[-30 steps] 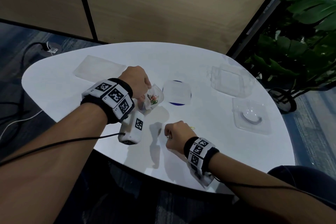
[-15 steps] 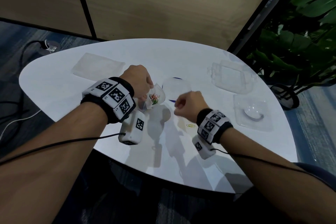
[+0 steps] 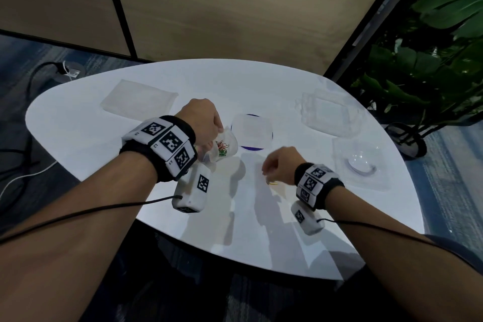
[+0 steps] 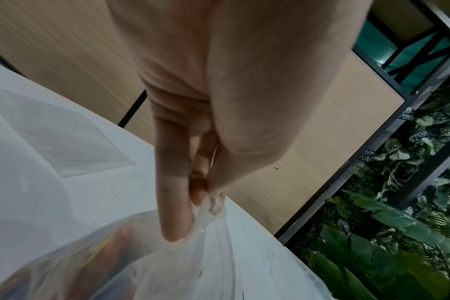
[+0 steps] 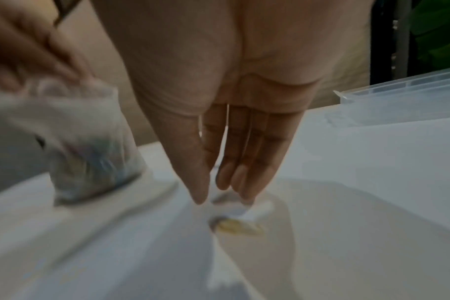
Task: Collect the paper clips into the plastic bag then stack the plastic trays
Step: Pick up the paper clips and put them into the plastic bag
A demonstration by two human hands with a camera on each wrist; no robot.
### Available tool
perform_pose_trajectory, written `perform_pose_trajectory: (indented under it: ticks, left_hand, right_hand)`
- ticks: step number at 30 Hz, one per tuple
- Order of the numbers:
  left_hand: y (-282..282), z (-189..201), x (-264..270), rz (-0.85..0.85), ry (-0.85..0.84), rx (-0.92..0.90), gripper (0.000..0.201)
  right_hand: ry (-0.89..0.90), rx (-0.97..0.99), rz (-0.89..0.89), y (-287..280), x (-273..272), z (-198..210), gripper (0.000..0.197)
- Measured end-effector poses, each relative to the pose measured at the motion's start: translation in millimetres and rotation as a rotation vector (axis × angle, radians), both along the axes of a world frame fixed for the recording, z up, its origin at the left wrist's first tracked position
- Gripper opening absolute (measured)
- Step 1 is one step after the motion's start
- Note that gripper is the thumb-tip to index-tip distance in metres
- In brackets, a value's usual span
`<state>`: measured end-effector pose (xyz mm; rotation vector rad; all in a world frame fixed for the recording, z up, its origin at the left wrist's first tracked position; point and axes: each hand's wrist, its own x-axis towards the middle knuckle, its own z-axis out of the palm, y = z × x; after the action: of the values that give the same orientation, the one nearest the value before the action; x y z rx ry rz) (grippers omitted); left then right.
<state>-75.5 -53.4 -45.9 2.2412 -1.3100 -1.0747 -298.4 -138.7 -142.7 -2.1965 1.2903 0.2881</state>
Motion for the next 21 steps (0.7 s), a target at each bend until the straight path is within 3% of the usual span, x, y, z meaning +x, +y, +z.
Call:
perform_pose_trajectory:
  ticks: [4,10,12,17,19,21]
  left_hand:
    - [1,3,-4,-0.032,0.002,0.008,0.024]
    - [1,5,-9,-0.06,0.056,0.02,0.026]
    - [1,4,-9,-0.072,0.065,0.015,0.026]
    - [-1,3,-14,-0.123,0.08,0.005,0.027]
    - [-2,3,-16,-0.155,0.073,0.001,0.027]
    - [-2,1,-16,-0.182,0.065,-0.007,0.027]
  right_hand:
    - [-0.019,-0.012,-0.037,9,-13,-17,0.018]
    - [0.042,0.173,-0.035,19,-13,-5,0.018]
    - [-0.107,0.2,-0.086,17,-6,14,0.015]
    - [-0.703,0.217,-0.206,20,23,69,0.02]
    - [-0.732,0.145,-0.123,29,30,75,0.017]
    - [-0.647,0.031,-0.007,38,35,68,0.01]
